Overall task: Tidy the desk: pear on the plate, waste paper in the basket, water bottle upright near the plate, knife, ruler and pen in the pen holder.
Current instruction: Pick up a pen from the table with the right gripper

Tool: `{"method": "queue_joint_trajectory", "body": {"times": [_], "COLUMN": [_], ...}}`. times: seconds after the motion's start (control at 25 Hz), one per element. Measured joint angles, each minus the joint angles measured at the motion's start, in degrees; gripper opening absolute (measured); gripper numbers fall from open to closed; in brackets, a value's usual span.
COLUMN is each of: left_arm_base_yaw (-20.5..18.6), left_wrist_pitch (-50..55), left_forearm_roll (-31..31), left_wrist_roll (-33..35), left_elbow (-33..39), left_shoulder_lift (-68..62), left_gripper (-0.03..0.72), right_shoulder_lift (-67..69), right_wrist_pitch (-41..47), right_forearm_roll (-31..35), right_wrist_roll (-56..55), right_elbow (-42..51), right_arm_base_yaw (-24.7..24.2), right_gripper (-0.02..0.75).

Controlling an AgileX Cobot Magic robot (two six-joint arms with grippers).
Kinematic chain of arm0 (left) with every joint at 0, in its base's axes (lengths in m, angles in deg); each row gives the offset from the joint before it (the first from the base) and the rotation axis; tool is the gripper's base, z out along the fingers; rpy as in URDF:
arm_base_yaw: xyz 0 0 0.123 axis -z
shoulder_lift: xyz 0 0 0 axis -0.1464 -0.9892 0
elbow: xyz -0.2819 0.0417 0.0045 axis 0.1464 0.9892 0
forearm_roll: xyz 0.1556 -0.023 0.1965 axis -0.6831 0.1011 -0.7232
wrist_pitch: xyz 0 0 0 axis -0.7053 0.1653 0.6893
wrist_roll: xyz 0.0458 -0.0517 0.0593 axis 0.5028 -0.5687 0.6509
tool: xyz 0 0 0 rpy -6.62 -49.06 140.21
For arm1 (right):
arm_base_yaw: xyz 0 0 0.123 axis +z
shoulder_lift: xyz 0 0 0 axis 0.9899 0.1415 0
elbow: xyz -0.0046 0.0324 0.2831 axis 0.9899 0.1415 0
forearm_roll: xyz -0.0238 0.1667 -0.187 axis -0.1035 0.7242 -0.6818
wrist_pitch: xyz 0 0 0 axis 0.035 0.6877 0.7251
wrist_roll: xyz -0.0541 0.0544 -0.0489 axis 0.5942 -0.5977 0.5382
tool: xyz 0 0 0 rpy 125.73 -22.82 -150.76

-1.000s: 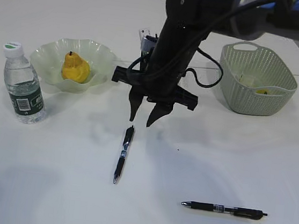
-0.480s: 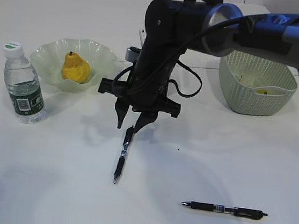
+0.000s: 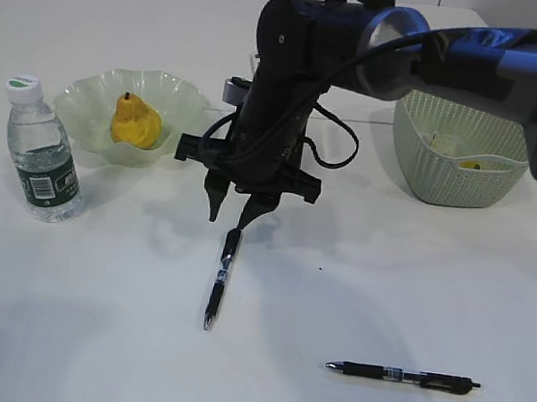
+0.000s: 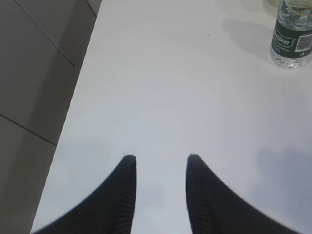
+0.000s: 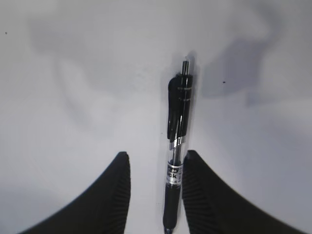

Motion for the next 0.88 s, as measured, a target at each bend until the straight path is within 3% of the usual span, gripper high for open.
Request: {"method": "queue_joint_trajectory", "body": {"times": [0.28, 0.56, 0.88], "left_arm_base_yaw": [0.0, 0.0, 0.0], "left_wrist_pitch": [0.0, 0.0, 0.0], "left_forearm_roll": [0.0, 0.0, 0.0], "left_wrist_roll": [0.0, 0.0, 0.0], "left_elbow": [0.0, 0.0, 0.0], "left_shoulder_lift": [0.0, 0.0, 0.0], "left_gripper": [0.239, 0.239, 0.239], "right_shoulder_lift": [0.0, 0.0, 0.0], "right_wrist_pitch": [-1.3, -1.5, -5.9], "right_forearm_roll": [-2.5, -5.0, 1.0], "right_wrist_roll": [0.0, 0.0, 0.0], "right_elbow": [-0.7, -0.7, -0.7], "right_arm_base_yaw": [0.0, 0.0, 0.1], "right_gripper": [0.304, 0.373, 0.377]}}
